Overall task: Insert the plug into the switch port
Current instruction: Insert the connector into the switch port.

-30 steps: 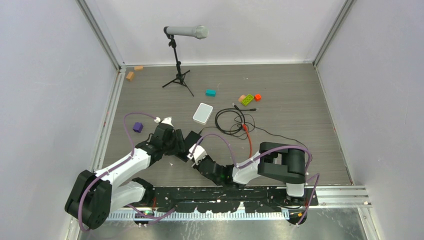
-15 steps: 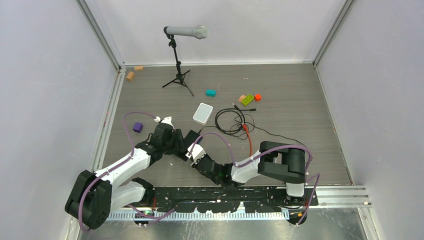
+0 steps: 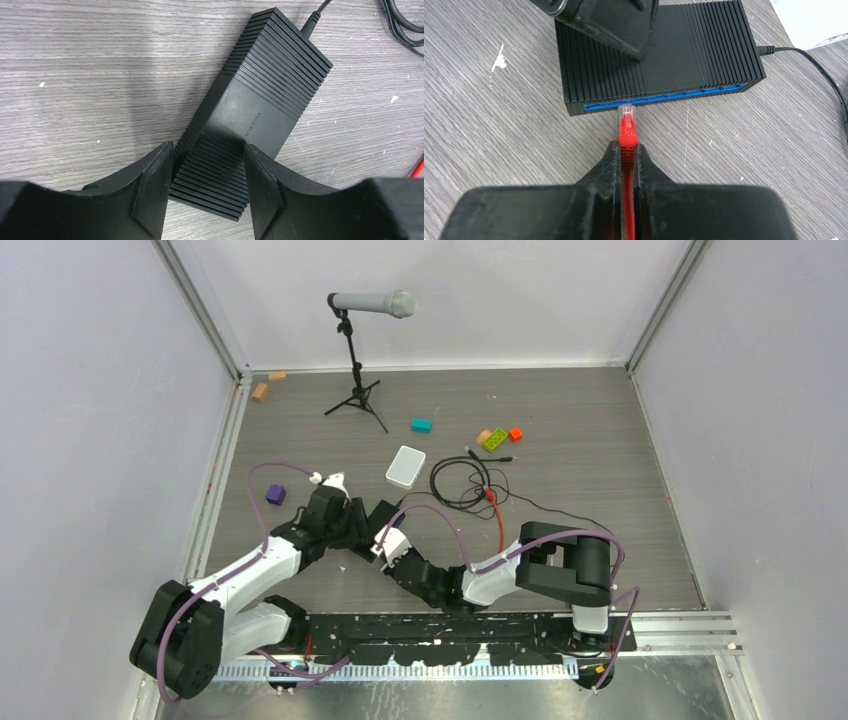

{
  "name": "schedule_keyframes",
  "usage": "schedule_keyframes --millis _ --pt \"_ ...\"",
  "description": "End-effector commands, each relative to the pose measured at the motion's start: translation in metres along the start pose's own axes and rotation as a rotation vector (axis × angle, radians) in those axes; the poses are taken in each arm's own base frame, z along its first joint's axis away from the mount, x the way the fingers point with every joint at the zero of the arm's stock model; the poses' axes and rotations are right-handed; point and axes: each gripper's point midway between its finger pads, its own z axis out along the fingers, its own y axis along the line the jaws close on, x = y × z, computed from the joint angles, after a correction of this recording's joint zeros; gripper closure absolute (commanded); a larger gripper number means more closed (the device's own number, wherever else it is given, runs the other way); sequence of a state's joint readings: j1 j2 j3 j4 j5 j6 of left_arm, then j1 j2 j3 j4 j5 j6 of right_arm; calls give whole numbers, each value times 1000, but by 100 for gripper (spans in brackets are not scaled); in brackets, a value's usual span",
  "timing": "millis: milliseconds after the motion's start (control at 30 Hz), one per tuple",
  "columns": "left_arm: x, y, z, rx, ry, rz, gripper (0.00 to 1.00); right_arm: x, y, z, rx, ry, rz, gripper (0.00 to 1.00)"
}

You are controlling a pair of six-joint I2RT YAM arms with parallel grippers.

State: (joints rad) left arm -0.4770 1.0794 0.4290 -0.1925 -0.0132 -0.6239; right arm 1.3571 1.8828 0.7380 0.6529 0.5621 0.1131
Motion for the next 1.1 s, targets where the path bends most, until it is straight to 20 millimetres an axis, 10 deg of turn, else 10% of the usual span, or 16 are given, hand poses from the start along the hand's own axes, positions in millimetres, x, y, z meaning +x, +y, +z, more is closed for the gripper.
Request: schedule_keyframes --millis 0,1067 --pt "6 -16 -1 85 31 3 46 -49 15 2 -55 -109 91 100" --pt "5 -16 2 79 36 9 47 -65 16 -5 -74 -126 97 100"
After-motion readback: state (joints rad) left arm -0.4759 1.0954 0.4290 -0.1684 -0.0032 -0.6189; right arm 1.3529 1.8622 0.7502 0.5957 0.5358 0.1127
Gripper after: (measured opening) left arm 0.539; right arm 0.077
